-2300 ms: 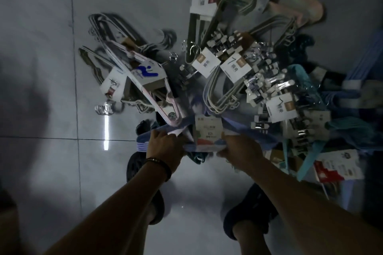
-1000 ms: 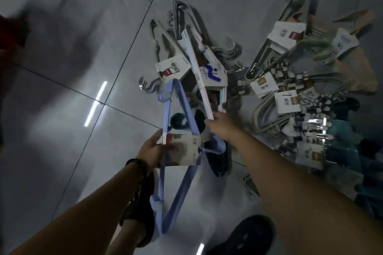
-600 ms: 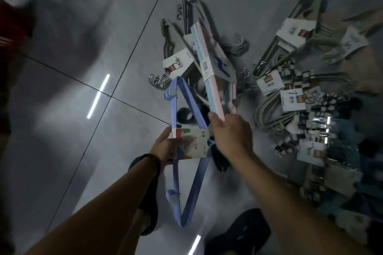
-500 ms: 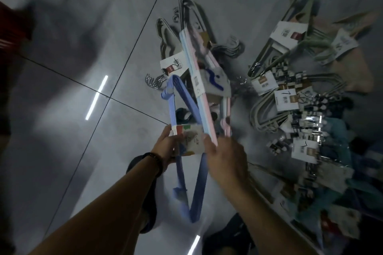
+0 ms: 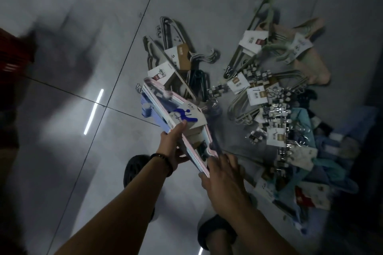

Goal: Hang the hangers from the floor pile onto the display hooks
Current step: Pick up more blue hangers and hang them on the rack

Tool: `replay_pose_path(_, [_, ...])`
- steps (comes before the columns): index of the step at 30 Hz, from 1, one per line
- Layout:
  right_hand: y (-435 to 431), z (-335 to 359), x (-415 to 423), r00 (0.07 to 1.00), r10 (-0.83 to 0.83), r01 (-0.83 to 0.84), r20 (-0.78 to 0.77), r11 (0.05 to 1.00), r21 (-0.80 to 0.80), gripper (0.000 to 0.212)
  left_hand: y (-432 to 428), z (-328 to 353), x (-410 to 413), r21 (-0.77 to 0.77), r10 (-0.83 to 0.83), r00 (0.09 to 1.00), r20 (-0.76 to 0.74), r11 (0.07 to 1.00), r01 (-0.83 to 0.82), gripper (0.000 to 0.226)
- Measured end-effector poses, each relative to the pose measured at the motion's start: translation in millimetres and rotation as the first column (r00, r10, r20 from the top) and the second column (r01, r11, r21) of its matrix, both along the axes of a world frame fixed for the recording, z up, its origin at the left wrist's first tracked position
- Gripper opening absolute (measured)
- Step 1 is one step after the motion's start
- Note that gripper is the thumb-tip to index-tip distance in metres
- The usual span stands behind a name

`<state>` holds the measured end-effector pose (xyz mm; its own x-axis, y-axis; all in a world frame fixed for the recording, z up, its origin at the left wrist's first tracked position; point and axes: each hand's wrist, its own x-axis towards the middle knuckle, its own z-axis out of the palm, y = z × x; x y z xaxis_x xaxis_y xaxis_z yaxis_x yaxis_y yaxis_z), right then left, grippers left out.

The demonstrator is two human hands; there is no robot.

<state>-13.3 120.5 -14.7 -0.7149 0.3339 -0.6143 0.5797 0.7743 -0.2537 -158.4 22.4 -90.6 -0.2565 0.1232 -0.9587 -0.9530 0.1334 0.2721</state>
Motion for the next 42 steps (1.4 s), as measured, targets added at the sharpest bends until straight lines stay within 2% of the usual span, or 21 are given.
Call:
replay_pose_path(3, [19.7,39.3,7.1,1.0,0.002,-0.006,-0.026,0.99,-0.139,0.038,12.6,36.8,2.5,0.015,0.024,0.994,-0.109,1.0,-0.022,0.076])
replay_pose_path(5, [34.3,76.8,7.6,0.994,-0.06,0.034,-0.088,0.964,-0.264,0.035,19.3,70.0,0.3,0.086,0.006,0.985,-0.17,0.996,0.009,0.075])
replay_pose_path(7, [56.1,122.2,2.1,0.948,-0.22,0.147,-0.228,0.943,-0.3,0.032,26.1,110.6,-2.7,0.144,-0.042,0.968,-0.248,0.986,0.08,0.074])
replay_pose_path(9, [84.3,172.9,-13.3,0.877,-0.311,0.23,-0.367,0.941,-0.247,0.034,37.0,157.0,-7.7,0.18,-0.121,0.937,-0.328,0.965,0.188,0.07])
replay_pose_path(11, [113.2,234.3,-33.3,0.812,-0.314,0.262,-0.493,0.949,-0.173,0.035,51.7,216.7,-11.6,0.22,-0.199,0.897,-0.394,0.928,0.302,0.064])
replay_pose_path(13, [142.6,300.8,-54.5,0.766,-0.294,0.286,-0.572,0.952,-0.107,0.037,72.9,291.0,-14.9,0.267,-0.222,0.875,-0.43,0.894,0.358,0.07])
replay_pose_path(15, [169.5,370.3,-73.2,0.753,-0.295,0.321,-0.588,0.945,-0.063,0.046,97.4,370.4,-15.2,0.325,-0.255,0.846,-0.468,0.841,0.433,0.081])
replay_pose_path(17, [193.3,442.7,-85.6,0.788,-0.296,0.327,-0.54,0.944,-0.04,0.05,122.3,449.0,-16.5,0.377,-0.291,0.804,-0.518,0.766,0.52,0.094])
replay_pose_path(19, [210.4,518.1,-85.8,0.787,-0.332,0.351,-0.52,0.934,-0.066,0.036,144.9,519.2,-15.6,0.382,-0.313,0.728,-0.61,0.689,0.616,0.095])
replay_pose_path(22, [224.2,627.0,-67.4,0.708,-0.335,0.454,-0.621,0.89,0.039,0.027,176.1,615.3,-12.5,0.327,-0.345,0.564,-0.751,0.547,0.77,0.089])
replay_pose_path(24, [228.0,689.2,-49.0,0.65,-0.321,0.538,-0.689,0.834,0.119,0.026,192.2,670.8,-8.9,0.283,-0.354,0.467,-0.81,0.46,0.841,0.092])
replay_pose_path(26, [226.5,741.0,-24.5,0.605,-0.362,0.633,-0.709,0.759,0.152,0.024,203.6,723.3,-2.3,0.271,-0.339,0.416,-0.844,0.399,0.876,0.099])
replay_pose_path(28, [219.9,780.3,5.6,0.567,-0.397,0.699,-0.721,0.695,0.168,0.021,212.6,775.1,4.8,0.324,-0.296,0.448,-0.844,0.384,0.865,0.1])
replay_pose_path(30, [202.2,807.9,35.8,0.525,-0.407,0.733,-0.748,0.662,0.154,0.024,221.0,821.6,15.6,0.394,-0.256,0.5,-0.827,0.369,0.842,0.082])
replay_pose_path(32, [177.1,825.3,65.6,0.503,-0.403,0.765,-0.765,0.62,0.176,0.026,222.3,859.5,36.2,0.406,-0.246,0.486,-0.838,0.314,0.858,0.064])
replay_pose_path(34, [149.9,841.4,95.4,0.444,-0.435,0.816,-0.783,0.558,0.153,0.024,217.0,888.4,63.7,0.385,-0.26,0.434,-0.862,0.222,0.896,0.06])
replay_pose_path(37, [106.6,864.1,143.5,0.283,-0.494,0.907,-0.822,0.416,0.063,0.03,205.1,916.0,110.4,0.364,-0.247,0.372,-0.895,0.08,0.928,0.048])
replay_pose_path(39, [75.8,876.0,176.2,0.187,-0.501,0.957,-0.845,0.287,0.041,0.032,197.3,934.5,147.0,0.301,-0.212,0.289,-0.933,-0.024,0.953,0.051])
replay_pose_path(42, [30.9,900.1,225.7,0.142,-0.455,0.99,-0.879,0.082,0.117,0.032,179.6,968.6,202.9,0.209,-0.147,0.187,-0.971,-0.158,0.965,0.064])
